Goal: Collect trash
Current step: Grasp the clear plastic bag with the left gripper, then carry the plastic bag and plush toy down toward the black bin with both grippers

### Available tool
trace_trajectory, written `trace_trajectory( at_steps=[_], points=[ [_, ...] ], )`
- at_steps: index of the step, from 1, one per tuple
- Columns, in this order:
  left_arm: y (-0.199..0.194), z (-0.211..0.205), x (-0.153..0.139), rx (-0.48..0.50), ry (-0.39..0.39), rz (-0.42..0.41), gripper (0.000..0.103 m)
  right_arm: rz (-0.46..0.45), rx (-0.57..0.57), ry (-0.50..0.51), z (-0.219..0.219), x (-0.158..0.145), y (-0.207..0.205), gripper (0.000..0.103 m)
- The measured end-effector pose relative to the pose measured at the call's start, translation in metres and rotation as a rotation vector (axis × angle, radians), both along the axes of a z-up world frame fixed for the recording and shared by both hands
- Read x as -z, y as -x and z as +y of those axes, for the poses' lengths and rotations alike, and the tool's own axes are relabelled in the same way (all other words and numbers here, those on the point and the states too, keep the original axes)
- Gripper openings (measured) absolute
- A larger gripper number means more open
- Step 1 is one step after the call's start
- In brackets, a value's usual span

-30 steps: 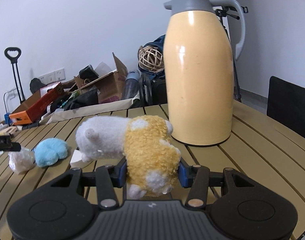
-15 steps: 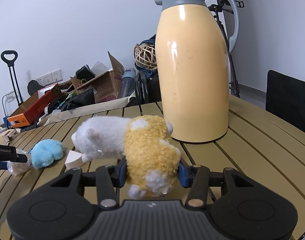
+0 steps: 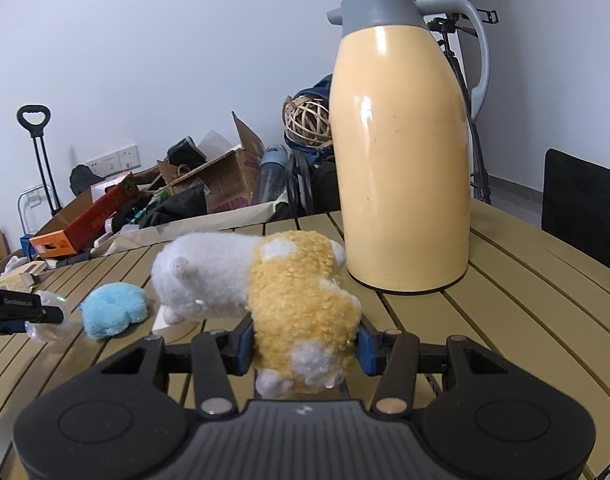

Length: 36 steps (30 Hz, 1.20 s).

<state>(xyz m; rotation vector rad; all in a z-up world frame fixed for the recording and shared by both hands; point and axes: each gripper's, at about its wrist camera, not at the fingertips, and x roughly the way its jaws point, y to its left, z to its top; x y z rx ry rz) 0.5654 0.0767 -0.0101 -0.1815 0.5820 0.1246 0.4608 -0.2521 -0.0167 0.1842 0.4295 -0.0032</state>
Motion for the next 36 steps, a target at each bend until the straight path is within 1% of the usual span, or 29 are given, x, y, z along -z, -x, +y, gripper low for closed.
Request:
trace_trajectory(
  at_steps=[9, 19, 22, 28, 32, 36],
  points=[
    [0.036, -0.004, -0.02, -0.016, -0.028, -0.054, 0.044, -0.046, -0.038, -0.005, 0.009, -0.01, 0.022, 0.048],
    [0.093, -0.014, -0.032, 0.02, -0.071, -0.124, 0.044, -0.082, -0.082, -0.016, 0.02, -0.017, 0.06, 0.048],
    [0.112, -0.016, -0.032, 0.029, -0.086, -0.137, 0.044, -0.085, -0.087, -0.016, 0.022, -0.017, 0.072, 0.048],
    [0.151, -0.019, -0.024, 0.047, -0.088, -0.146, 0.044, -0.084, -0.1, -0.021, 0.027, -0.014, 0.1, 0.048],
    [0.175, -0.02, -0.02, 0.047, -0.105, -0.154, 0.044, -0.074, -0.105, -0.037, 0.026, -0.011, 0.119, 0.048],
    [0.197, -0.017, -0.015, 0.049, -0.103, -0.157, 0.044, -0.062, -0.116, -0.04, 0.027, -0.008, 0.138, 0.048]
  ],
)
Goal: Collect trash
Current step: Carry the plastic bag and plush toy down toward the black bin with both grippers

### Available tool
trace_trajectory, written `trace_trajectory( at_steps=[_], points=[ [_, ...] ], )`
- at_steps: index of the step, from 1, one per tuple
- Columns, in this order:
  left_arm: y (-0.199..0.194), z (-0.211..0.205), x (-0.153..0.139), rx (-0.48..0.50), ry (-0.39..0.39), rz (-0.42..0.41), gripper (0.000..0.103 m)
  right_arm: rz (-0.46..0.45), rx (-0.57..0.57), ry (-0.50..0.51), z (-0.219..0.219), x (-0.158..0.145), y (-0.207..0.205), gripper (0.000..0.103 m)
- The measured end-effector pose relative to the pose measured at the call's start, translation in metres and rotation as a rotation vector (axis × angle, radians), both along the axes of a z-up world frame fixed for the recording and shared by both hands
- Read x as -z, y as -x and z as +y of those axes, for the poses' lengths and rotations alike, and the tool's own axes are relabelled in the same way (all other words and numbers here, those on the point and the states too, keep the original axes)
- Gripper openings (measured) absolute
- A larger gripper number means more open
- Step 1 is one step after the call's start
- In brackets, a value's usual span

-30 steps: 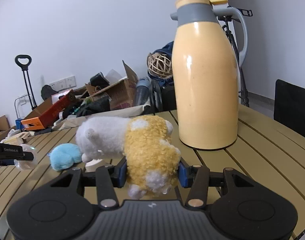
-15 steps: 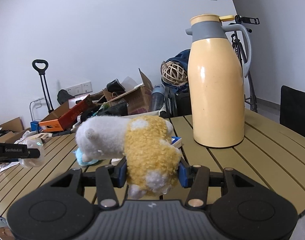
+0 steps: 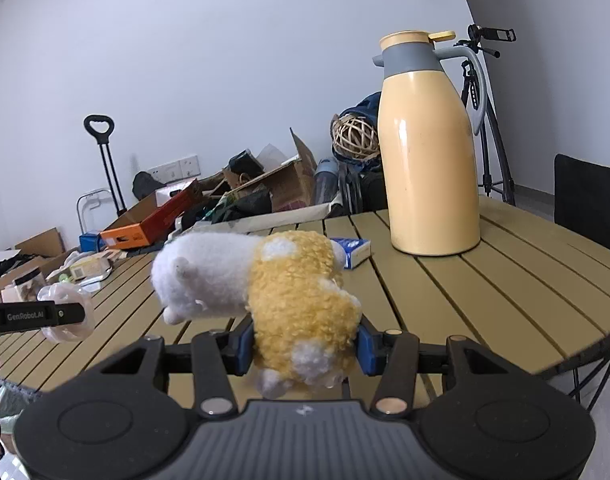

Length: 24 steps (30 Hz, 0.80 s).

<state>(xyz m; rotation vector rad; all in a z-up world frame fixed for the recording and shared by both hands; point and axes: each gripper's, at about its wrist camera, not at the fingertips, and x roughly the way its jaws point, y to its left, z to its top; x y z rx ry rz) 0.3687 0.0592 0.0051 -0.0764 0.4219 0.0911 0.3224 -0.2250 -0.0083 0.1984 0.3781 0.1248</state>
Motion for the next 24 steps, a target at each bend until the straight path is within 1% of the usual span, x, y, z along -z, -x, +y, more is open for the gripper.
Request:
trace_trajectory(
  at_steps=[17, 24],
  points=[
    [0.082, 0.008, 0.032, -0.009, 0.003, 0.061, 0.044, 0.056, -0.05, 0.049, 0.002, 0.009, 0.085, 0.048],
    [0.107, 0.007, 0.051, 0.001, -0.016, 0.112, 0.044, 0.092, -0.067, 0.063, 0.003, 0.019, 0.11, 0.048]
  ],
)
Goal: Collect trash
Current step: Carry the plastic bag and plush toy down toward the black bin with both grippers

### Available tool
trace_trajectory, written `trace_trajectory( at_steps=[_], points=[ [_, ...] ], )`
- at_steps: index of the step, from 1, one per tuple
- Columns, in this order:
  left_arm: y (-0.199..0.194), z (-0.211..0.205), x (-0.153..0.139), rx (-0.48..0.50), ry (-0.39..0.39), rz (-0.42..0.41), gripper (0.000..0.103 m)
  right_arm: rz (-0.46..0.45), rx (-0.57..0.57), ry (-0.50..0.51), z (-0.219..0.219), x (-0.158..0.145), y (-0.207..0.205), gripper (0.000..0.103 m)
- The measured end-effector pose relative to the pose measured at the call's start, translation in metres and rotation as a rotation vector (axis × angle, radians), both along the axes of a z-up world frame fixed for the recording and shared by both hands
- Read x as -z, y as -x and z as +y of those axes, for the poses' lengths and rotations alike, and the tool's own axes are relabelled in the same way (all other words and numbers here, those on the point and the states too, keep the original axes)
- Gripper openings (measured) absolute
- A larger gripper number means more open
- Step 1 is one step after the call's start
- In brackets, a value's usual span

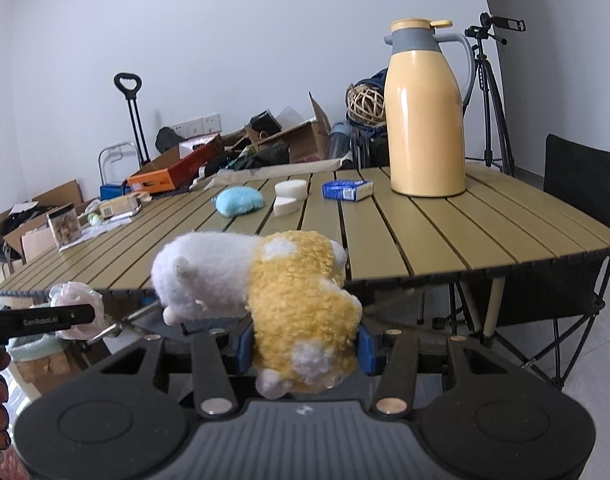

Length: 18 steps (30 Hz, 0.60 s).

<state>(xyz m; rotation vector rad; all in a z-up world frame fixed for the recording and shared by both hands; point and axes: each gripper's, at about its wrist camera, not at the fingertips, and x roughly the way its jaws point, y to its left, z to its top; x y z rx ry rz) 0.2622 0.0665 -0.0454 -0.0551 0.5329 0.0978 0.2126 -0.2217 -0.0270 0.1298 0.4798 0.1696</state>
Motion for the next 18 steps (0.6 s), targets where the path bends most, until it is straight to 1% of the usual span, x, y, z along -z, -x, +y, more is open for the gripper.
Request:
trace_trajectory(
  at_steps=[10, 18],
  points=[
    [0.025, -0.004, 0.029, 0.016, -0.052, 0.07, 0.044, 0.076, -0.026, 0.023, 0.005, 0.025, 0.018, 0.048],
    [0.035, 0.0, 0.058, 0.027, -0.086, 0.158, 0.044, 0.149, -0.026, 0.042, 0.005, 0.051, 0.019, 0.048]
  ],
)
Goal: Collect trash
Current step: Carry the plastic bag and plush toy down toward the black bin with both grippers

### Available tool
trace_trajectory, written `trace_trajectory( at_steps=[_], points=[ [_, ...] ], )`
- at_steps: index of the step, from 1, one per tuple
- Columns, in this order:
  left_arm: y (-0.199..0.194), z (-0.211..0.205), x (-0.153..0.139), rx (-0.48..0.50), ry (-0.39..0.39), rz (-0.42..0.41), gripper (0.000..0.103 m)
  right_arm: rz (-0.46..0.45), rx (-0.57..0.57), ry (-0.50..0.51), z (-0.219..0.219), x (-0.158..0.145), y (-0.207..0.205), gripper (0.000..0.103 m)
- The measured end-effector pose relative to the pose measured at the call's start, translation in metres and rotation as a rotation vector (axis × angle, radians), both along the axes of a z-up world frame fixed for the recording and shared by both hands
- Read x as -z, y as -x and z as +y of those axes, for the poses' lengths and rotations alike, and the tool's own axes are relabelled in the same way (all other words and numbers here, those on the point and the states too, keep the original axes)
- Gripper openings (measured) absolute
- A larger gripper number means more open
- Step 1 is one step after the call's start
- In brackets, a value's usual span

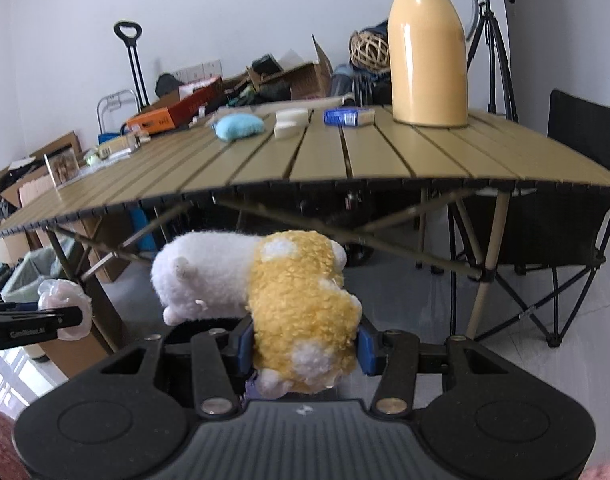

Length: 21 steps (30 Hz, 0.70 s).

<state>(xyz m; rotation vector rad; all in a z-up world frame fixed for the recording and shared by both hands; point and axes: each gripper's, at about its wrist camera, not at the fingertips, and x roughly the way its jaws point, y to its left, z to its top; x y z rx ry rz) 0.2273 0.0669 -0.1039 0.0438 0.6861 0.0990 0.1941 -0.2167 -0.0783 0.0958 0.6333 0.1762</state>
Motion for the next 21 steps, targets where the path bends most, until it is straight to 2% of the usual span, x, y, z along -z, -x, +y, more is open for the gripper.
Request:
trace_trajectory(
  at_steps=[12, 21],
  points=[
    [-0.001, 0.005, 0.04, 0.023, 0.005, 0.151, 0.044, 0.105, 0.043, 0.023, -0.008, 0.043, -0.016, 0.048],
    [-0.014, 0.004, 0.055, 0.002, 0.013, 0.26, 0.044, 0.151, 0.105, 0.021, -0.028, 0.064, -0.029, 0.048]
  ],
)
